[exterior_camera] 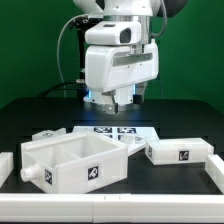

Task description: Assemble cabinet

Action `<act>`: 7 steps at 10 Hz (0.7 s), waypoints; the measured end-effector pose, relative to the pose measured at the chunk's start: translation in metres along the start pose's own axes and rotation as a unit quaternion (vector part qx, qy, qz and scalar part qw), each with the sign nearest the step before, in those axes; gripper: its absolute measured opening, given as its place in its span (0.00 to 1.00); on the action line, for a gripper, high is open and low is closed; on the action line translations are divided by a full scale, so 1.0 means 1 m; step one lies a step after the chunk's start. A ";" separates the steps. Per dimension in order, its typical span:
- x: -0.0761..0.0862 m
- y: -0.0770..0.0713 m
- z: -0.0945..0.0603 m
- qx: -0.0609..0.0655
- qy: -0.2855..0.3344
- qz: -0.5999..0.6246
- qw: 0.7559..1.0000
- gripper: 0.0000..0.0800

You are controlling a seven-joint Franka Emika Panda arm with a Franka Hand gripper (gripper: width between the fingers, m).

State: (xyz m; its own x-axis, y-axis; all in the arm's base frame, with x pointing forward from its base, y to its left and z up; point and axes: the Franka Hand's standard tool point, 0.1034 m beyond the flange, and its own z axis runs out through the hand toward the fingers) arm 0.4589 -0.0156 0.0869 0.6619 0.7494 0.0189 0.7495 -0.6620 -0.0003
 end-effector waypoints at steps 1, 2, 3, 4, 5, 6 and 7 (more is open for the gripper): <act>-0.001 0.013 0.009 0.017 -0.007 0.062 0.998 1.00; 0.001 0.027 0.017 0.017 -0.009 0.068 0.998 1.00; -0.005 0.030 0.021 0.025 -0.014 0.062 0.998 1.00; -0.006 0.024 0.019 0.037 -0.022 0.057 0.997 1.00; -0.005 0.025 0.019 0.035 -0.021 0.056 0.998 1.00; -0.005 0.024 0.020 0.036 -0.021 0.056 0.998 1.00; -0.005 0.026 0.023 0.038 -0.022 0.062 0.997 1.00</act>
Offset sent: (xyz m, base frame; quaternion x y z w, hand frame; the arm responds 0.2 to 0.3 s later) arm -0.0118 0.0082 0.0045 0.0734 -0.0243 -0.0400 0.9962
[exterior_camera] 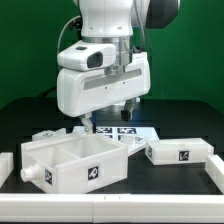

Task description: Assemble cabinet

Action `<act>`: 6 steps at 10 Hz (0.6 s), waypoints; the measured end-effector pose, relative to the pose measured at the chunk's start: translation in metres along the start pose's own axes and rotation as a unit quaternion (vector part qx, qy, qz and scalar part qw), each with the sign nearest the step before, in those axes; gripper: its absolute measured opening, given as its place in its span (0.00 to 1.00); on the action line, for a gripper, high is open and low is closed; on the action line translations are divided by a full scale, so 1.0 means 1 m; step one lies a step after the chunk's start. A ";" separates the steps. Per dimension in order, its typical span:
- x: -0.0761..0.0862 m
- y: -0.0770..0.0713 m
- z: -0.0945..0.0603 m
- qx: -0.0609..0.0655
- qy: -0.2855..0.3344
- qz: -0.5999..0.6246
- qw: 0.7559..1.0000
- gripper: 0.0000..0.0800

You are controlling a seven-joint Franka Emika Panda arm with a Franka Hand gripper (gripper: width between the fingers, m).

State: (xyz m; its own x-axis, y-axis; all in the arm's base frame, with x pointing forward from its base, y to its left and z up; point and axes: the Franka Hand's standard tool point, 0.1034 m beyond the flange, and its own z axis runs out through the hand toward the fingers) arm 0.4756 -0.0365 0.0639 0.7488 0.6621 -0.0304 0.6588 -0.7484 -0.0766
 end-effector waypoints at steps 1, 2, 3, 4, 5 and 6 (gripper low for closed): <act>0.005 0.007 0.007 0.004 0.000 0.011 1.000 1.00; 0.011 0.013 0.013 0.005 0.000 0.017 1.000 1.00; 0.012 0.015 0.028 0.006 0.005 0.032 0.999 1.00; 0.009 0.015 0.035 0.007 0.008 0.042 0.999 1.00; 0.010 0.014 0.033 0.007 0.008 0.039 0.999 0.97; 0.010 0.014 0.034 0.008 0.007 0.039 0.999 0.78</act>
Offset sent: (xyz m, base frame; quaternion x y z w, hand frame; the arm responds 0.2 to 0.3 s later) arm -0.0039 0.0071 -0.0370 0.0185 0.0703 0.1042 0.9919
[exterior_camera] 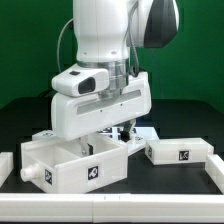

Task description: Assemble cabinet

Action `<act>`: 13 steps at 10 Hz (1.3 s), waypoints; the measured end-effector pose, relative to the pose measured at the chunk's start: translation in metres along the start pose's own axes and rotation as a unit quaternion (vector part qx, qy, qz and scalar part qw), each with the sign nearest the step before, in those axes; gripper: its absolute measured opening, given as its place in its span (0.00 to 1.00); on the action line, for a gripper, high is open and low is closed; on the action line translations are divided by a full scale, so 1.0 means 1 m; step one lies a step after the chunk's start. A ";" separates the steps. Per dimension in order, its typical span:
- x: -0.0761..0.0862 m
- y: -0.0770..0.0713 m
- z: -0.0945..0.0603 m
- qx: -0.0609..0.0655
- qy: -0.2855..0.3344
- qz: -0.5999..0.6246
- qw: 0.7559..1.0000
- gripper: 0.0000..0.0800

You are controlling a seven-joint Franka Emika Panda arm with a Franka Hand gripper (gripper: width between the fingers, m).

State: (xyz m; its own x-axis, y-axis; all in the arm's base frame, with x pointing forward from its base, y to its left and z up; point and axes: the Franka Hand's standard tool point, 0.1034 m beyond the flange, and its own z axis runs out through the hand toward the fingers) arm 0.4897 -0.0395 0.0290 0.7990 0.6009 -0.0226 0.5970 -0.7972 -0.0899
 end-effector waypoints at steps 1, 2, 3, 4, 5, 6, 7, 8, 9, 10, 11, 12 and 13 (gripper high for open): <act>0.000 0.000 0.001 0.001 -0.001 0.000 1.000 0.78; -0.001 0.000 0.001 0.001 -0.001 0.000 1.000 0.60; -0.001 0.000 0.001 0.001 -0.001 0.000 1.000 0.42; -0.001 0.000 0.002 0.001 -0.001 0.000 1.000 0.25; 0.002 0.001 0.001 -0.001 0.001 0.001 1.000 0.25; 0.011 0.006 -0.003 -0.008 0.009 0.001 1.000 0.12; 0.020 0.007 -0.008 -0.008 0.010 0.001 1.000 0.12; 0.029 0.010 -0.013 -0.006 0.010 0.000 1.000 0.12; 0.037 0.013 -0.018 -0.006 0.012 0.005 1.000 0.12; 0.047 0.008 -0.023 -0.007 0.012 0.034 0.999 0.12; 0.058 -0.002 -0.029 -0.016 0.013 0.077 0.997 0.12; 0.061 -0.011 -0.028 -0.017 0.011 0.102 0.995 0.12; 0.058 -0.012 -0.022 -0.015 0.006 0.124 0.992 0.12</act>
Offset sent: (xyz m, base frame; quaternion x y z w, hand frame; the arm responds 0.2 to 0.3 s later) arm 0.0000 0.0000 0.0000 0.0000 0.0000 0.0000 1.0000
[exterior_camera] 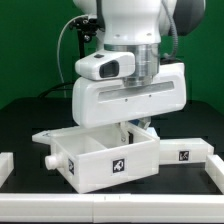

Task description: Assemble cabinet

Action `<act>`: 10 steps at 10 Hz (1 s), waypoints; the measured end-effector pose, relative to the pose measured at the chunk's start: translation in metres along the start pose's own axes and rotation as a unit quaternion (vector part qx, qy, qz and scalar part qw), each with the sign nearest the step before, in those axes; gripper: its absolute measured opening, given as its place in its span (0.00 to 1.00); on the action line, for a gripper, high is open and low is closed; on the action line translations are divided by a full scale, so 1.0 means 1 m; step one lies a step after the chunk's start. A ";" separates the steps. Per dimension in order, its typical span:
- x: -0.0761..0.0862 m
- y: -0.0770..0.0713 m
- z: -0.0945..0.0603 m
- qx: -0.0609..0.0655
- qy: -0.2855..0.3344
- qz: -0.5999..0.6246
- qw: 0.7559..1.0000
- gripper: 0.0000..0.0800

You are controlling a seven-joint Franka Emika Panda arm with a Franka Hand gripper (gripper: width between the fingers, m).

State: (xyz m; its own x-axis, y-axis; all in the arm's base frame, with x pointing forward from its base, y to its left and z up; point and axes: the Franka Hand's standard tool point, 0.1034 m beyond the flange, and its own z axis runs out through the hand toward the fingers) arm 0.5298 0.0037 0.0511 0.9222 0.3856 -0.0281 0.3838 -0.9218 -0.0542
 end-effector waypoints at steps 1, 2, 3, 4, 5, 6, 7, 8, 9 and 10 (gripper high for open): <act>-0.001 -0.003 0.001 0.003 -0.007 0.041 0.999 0.12; 0.000 -0.006 0.001 0.005 -0.011 0.054 0.998 0.12; -0.001 -0.005 0.002 0.005 -0.012 0.048 0.999 0.12; -0.001 -0.007 0.003 0.008 -0.011 0.079 0.997 0.12; 0.000 -0.008 0.002 0.008 -0.011 0.104 0.995 0.12; 0.006 -0.013 -0.002 0.008 -0.014 0.170 0.985 0.12; 0.016 -0.017 -0.009 0.011 -0.030 0.229 0.973 0.12; 0.031 -0.020 -0.020 0.012 -0.035 0.310 0.950 0.12; 0.041 -0.024 -0.028 0.014 -0.037 0.393 0.919 0.12; 0.042 -0.024 -0.029 0.017 -0.034 0.400 0.916 0.12</act>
Offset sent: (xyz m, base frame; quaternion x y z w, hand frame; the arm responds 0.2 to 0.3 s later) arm 0.0000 0.0000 0.0000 0.0000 0.0000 0.1296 0.9916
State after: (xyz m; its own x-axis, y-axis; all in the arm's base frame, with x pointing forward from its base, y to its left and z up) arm 0.5608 0.0410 0.0799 0.9025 -0.4092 -0.1348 -0.4154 -0.9094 -0.0209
